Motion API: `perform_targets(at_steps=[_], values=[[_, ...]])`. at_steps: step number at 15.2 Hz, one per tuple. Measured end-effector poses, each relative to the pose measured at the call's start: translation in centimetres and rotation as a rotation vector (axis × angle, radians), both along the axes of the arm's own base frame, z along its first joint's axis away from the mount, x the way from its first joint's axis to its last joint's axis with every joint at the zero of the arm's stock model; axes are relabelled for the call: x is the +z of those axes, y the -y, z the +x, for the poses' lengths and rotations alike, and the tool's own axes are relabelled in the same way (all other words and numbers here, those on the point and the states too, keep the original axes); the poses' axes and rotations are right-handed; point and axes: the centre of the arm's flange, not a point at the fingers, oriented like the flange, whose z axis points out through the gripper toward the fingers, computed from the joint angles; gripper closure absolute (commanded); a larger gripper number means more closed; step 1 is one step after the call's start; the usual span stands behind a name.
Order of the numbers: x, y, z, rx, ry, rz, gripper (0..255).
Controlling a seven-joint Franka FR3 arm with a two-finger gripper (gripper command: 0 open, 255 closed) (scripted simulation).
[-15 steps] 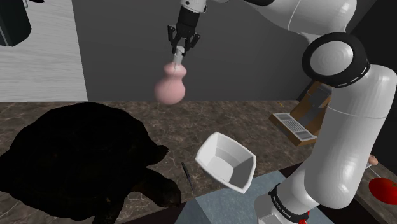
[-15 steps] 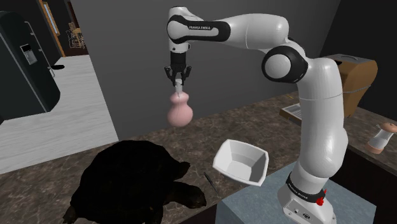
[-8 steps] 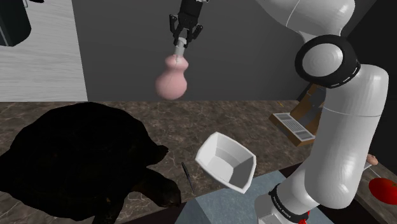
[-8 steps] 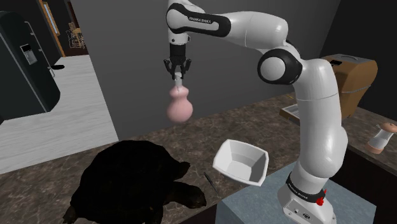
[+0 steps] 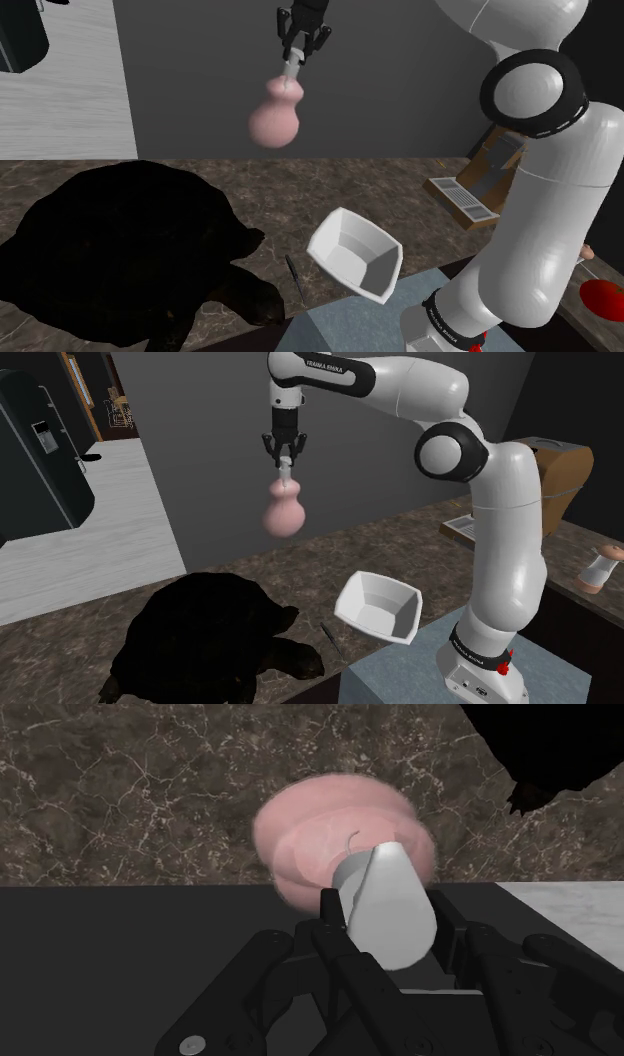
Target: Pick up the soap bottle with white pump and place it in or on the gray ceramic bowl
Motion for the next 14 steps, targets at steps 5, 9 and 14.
perform_targets(at_steps=[5, 9, 14], values=[[2.1, 0.8, -6.0, 0.001, 0.001, 0.000, 255], [3.4, 1.2, -11.3, 0.000, 0.001, 0.000, 255], [5.6, 2.5, -17.3, 0.000, 0.002, 0.000, 255]])
